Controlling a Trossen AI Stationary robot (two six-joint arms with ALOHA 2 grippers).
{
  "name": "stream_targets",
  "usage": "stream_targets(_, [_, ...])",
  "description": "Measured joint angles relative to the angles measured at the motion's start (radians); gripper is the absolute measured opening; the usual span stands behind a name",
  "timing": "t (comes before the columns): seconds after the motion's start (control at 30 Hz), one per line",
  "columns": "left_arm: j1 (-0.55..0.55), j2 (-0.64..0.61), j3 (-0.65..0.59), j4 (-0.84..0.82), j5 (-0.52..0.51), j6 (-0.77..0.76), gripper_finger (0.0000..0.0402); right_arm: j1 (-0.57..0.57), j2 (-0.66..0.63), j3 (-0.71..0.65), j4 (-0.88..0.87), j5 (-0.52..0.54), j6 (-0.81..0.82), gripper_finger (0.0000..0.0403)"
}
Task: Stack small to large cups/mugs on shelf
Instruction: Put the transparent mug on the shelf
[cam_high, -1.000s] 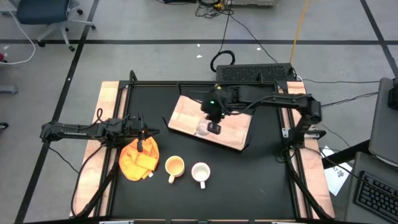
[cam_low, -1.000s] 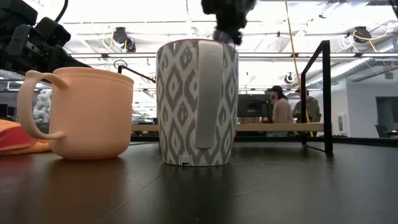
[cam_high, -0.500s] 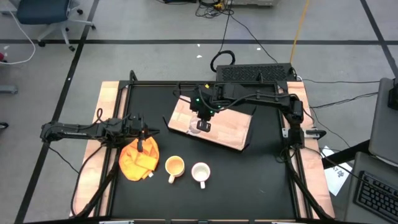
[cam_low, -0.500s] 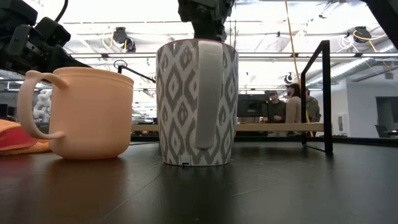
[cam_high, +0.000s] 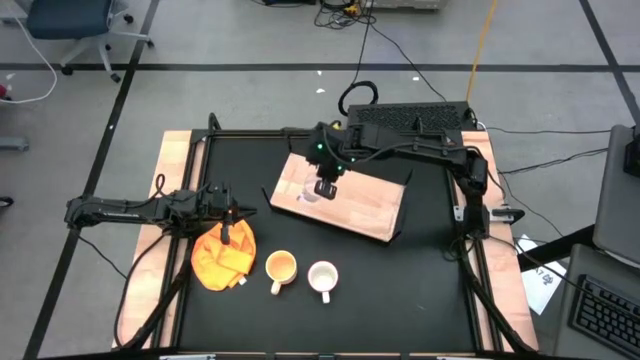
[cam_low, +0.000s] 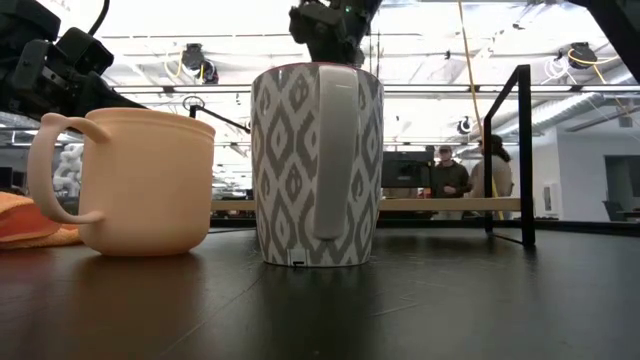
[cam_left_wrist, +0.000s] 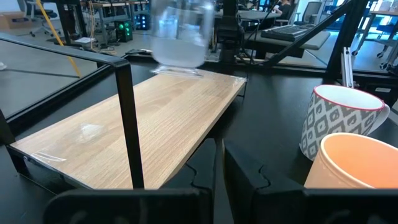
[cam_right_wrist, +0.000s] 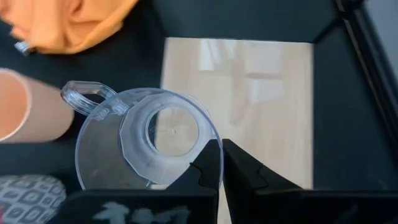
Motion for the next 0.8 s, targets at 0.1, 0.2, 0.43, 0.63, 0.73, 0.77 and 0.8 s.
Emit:
stream_targets(0.1, [0.0, 0.0, 0.0, 0.0, 0.0, 0.0, 0.0031, -0.029, 0.0, 0.0, 0.002, 0.0, 0.003, 0.0])
stream_targets(0.2, [0.0, 0.0, 0.0, 0.0, 0.0, 0.004, 0.0031, -0.055, 0.0, 0.0, 0.003, -0.001, 0.003, 0.0])
stream_targets(0.43, [0.0, 0.0, 0.0, 0.0, 0.0, 0.006, 0.0031, -0.089, 0.021, 0.0, 0.024, -0.076, -0.009, 0.0])
stream_targets(0.63, [0.0, 0.0, 0.0, 0.0, 0.0, 0.006, 0.0031, -0.086, 0.052, 0.004, 0.03, -0.102, -0.024, 0.0])
stream_targets(0.73, [0.0, 0.0, 0.0, 0.0, 0.0, 0.006, 0.0031, -0.087, 0.05, 0.006, 0.018, -0.101, -0.028, 0.0])
stream_targets(0.77, [0.0, 0.0, 0.0, 0.0, 0.0, 0.006, 0.0031, -0.087, 0.049, 0.008, 0.018, -0.101, -0.029, 0.0])
stream_targets(0.8, [0.0, 0.0, 0.0, 0.0, 0.0, 0.006, 0.0031, -0.087, 0.048, 0.008, 0.013, -0.101, -0.029, 0.0])
